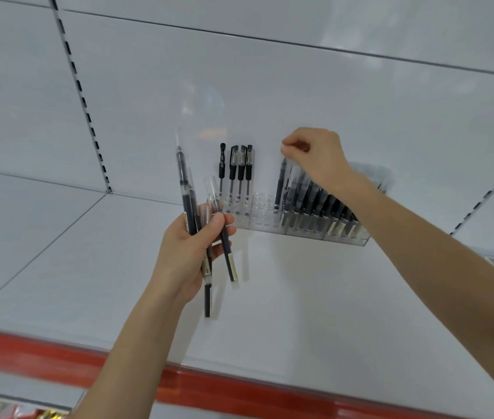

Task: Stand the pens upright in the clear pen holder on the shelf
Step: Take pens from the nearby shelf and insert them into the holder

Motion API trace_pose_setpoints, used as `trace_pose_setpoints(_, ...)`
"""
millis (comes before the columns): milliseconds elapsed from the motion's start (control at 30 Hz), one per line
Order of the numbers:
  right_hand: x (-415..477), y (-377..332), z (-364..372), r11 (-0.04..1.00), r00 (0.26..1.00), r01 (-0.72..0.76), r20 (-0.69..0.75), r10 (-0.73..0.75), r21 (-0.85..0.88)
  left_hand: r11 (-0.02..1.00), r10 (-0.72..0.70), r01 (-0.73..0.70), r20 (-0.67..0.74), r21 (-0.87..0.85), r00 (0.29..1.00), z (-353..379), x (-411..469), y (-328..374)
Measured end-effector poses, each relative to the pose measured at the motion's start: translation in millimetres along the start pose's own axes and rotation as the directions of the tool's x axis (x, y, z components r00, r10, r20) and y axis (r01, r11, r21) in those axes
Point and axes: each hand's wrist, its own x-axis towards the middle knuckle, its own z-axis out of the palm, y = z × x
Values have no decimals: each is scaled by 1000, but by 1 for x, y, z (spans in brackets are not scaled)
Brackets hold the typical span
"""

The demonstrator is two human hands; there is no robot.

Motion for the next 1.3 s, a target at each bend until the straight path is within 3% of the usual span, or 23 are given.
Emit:
trace_pose_setpoints(167,11,-5,-12,999,983,0,-182,9,49,1000,-5,5,-6,-5,1000,0,1,0)
trace_pose_setpoints(467,14,-8,-8,999,988,19,-157,-11,49,1000,-18,17,-16,-23,1000,-1,1,0)
trace_pose_setpoints(800,2,3,6,978,999,49,21,-45,-203,1000,-18,18,-23,-24,1000,-2,1,1)
trace_pose_setpoints(1067,-2,6,4,968,998,57,-23,-65,-244,999,-21,21,3,-36,1000,2,-1,0)
trace_pose_setpoints(1200,4,-1,-2,954,992,-14,112,49,-300,999,-31,31,1,-44,1000,4,-3,-1)
trace_pose_setpoints(1300,7,-5,-4,925,978,22,198,58,-379,998,-34,35,10,-48,999,6,-5,-1)
